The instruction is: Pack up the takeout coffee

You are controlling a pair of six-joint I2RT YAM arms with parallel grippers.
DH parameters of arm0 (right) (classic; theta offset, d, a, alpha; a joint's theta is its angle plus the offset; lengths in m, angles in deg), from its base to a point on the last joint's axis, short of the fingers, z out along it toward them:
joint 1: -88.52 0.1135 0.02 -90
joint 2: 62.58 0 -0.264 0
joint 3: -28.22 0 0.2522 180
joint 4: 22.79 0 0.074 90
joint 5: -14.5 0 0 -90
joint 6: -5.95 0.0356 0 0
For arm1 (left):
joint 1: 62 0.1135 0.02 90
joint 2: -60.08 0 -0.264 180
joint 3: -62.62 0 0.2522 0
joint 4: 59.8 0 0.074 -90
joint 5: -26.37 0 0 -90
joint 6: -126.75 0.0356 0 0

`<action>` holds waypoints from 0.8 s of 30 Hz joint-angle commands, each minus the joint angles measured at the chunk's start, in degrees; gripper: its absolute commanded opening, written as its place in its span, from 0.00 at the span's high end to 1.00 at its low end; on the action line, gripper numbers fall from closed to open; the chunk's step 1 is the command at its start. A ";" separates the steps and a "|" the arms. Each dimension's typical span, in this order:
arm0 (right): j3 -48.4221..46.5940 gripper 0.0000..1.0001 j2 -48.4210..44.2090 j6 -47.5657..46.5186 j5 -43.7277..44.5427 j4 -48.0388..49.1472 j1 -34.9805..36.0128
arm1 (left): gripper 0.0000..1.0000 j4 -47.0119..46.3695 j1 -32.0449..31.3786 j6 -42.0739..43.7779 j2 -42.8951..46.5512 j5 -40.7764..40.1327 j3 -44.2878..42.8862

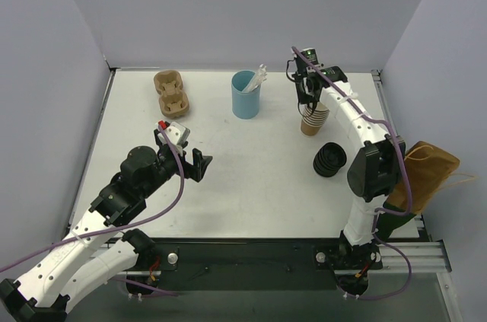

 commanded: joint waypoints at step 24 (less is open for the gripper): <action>-11.77 0.93 -5.28 -7.31 15.77 -5.13 5.45 | 0.03 -1.43 -0.21 0.33 3.38 -7.83 -0.45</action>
